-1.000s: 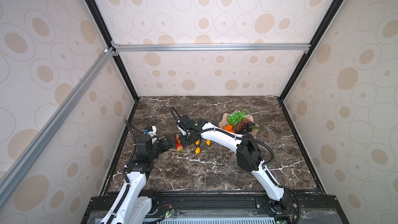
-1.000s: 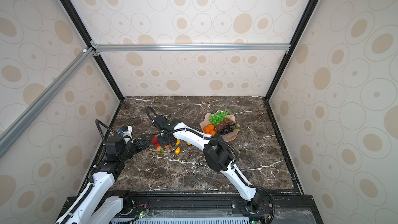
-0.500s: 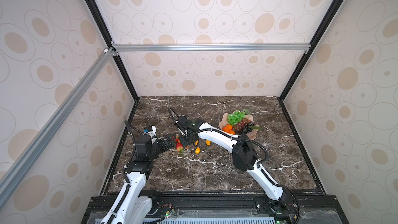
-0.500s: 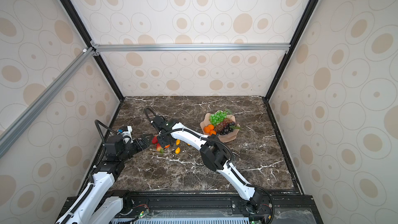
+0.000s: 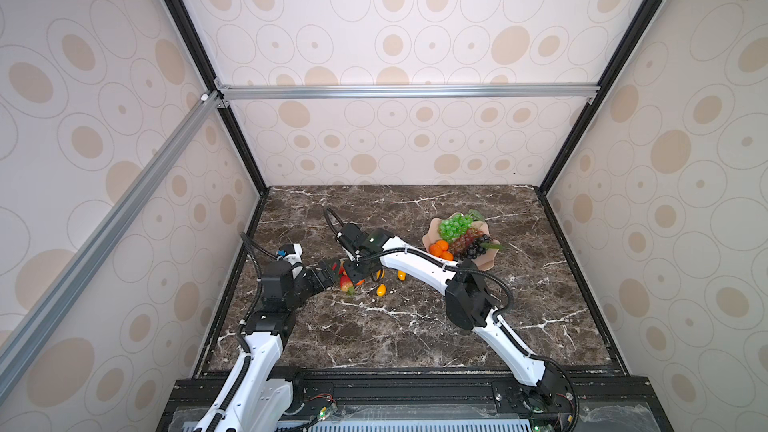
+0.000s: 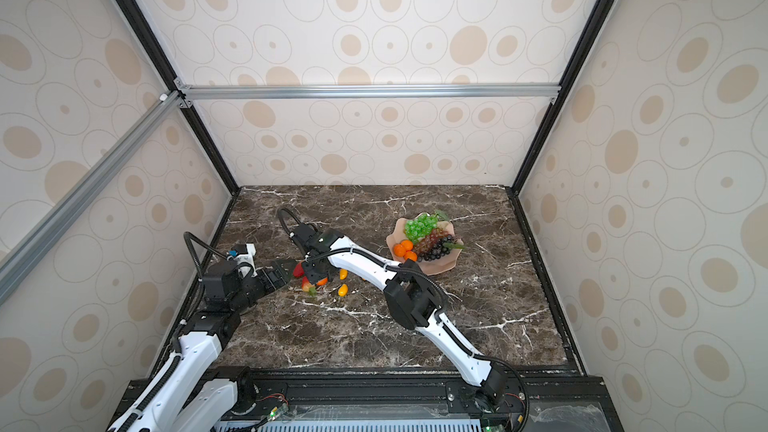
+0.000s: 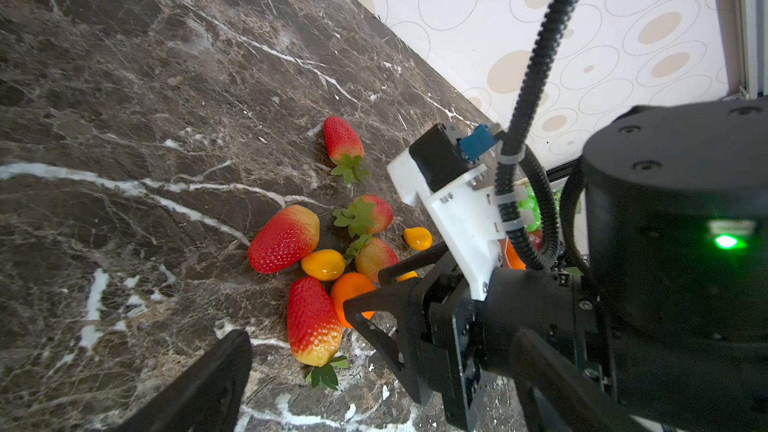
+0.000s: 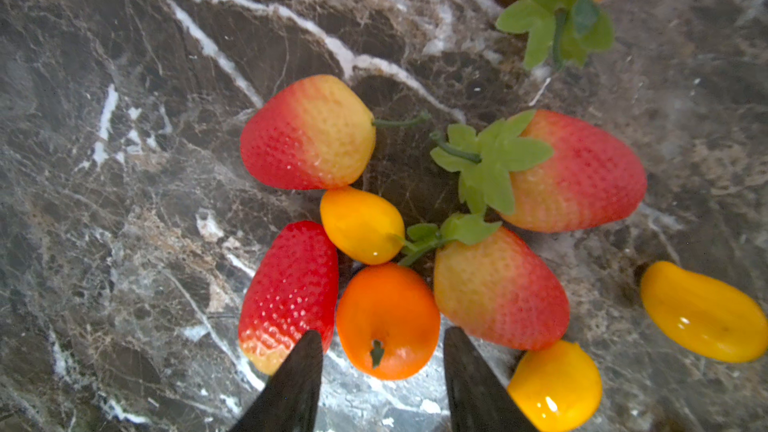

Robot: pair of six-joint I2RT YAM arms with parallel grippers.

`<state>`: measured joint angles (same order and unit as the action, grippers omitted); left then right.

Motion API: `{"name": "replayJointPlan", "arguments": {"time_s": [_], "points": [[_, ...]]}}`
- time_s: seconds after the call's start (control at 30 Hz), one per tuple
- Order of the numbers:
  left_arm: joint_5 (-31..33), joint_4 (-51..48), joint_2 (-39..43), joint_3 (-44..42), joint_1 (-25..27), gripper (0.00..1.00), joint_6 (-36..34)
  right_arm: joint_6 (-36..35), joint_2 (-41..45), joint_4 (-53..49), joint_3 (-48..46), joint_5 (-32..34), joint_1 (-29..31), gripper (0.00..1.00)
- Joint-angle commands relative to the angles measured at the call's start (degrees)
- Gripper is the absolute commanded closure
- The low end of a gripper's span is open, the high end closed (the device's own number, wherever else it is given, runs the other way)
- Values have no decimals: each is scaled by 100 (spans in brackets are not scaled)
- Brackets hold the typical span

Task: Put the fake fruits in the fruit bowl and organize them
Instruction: 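Move the right gripper to the table fruit and close on an orange, then lift the orange with the right gripper and carry it to the bowl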

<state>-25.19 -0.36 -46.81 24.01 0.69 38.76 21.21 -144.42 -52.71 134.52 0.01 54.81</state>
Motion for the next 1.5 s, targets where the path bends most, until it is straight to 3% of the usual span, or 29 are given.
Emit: {"name": "replayJointPlan", "arguments": {"time_s": [0.0,1.0,1.3,1.47], "points": [[-30,134,84,-10,-51,2,39,-1,-211,-248,162,43,23,50],[40,80,155,-28,-67,2,61,-29,-414,-291,235,60,17,52],[164,-118,23,138,-62,2,-240,-10,84,-290,135,89,-8,53],[-122,195,1,134,-60,2,-229,14,613,-185,-169,68,-66,53]]}}
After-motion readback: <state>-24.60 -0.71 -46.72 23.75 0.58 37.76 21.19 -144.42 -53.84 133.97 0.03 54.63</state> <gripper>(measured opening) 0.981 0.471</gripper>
